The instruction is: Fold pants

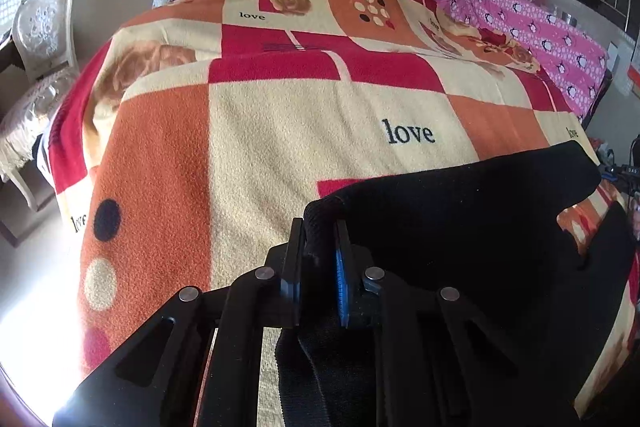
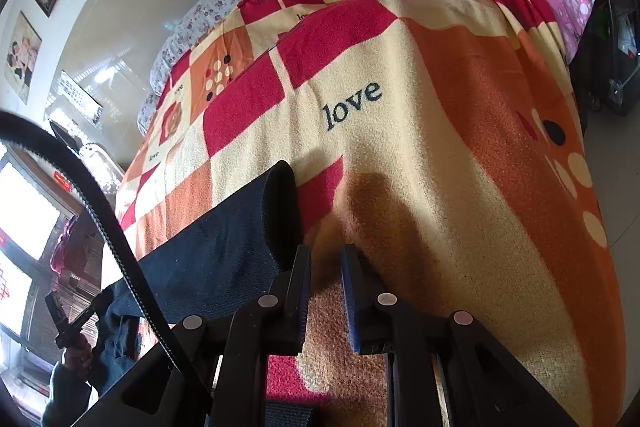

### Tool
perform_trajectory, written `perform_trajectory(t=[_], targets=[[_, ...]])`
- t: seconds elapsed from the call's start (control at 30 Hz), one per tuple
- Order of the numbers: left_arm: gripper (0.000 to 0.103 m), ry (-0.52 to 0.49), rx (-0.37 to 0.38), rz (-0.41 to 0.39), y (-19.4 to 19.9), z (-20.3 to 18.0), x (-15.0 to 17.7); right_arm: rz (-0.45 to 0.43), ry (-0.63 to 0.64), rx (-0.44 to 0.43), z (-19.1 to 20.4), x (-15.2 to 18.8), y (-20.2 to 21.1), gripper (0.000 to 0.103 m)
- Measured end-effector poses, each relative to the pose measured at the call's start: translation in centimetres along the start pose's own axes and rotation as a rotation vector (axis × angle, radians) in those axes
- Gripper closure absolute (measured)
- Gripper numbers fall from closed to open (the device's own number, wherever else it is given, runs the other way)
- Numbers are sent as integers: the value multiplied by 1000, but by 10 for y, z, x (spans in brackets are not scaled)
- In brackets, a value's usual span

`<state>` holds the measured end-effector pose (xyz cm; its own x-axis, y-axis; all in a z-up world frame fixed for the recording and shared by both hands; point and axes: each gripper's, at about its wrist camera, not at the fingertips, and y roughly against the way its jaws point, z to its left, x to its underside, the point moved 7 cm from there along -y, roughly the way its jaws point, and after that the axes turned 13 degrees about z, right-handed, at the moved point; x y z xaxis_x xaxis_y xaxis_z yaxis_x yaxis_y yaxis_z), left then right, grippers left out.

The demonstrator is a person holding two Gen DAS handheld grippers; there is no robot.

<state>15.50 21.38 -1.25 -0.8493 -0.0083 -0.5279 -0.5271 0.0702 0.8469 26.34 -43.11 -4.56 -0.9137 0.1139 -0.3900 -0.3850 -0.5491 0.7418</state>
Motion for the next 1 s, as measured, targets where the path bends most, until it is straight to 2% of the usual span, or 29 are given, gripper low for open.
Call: perform_trajectory(t=[0.1, 0.17, 0.2, 0.23, 0.3, 0.37, 0.43, 0.47, 0.5, 0.53, 0.63, 0.73, 0.87, 1.0], targets=[[92, -31, -22, 4, 7, -7, -4, -3, 20, 21, 13, -22, 13, 88], [92, -37, -47, 26, 8, -9, -7, 8, 75, 40, 26, -38, 16, 77], [92, -40, -61, 38, 8, -10, -8, 50, 120, 47, 35, -48, 11, 65], [92, -45, -73, 47, 8, -10, -10, 95, 159, 57, 42, -53, 3, 62], [92, -48, -94, 66, 8, -13, -13, 225, 242, 103, 54, -64, -21, 62], [92, -42, -95, 90, 7, -16, -14, 251, 249, 117, 57, -73, -33, 62], [92, -30, -112, 116, 4, -18, -14, 293, 198, 55, 57, -82, -48, 62], [92, -25, -115, 126, 3, -19, -14, 304, 173, 51, 54, -86, -55, 62], [92, -18, -119, 132, 2, -19, -15, 301, 155, 76, 51, -90, -61, 64], [92, -4, -125, 135, 2, -17, -16, 304, 149, 85, 49, -92, -64, 75], [92, 12, -137, 132, 5, -16, -16, 347, 188, 49, 58, -84, -75, 99], [92, 15, -167, 117, 11, -17, -12, 312, 261, 67, 70, -75, -68, 101], [93, 30, -218, 65, 28, -23, -5, 192, 320, 57, 84, -73, -35, 101], [93, 58, -234, 17, 51, -29, 5, 143, 431, 106, 98, -53, -3, 101]])
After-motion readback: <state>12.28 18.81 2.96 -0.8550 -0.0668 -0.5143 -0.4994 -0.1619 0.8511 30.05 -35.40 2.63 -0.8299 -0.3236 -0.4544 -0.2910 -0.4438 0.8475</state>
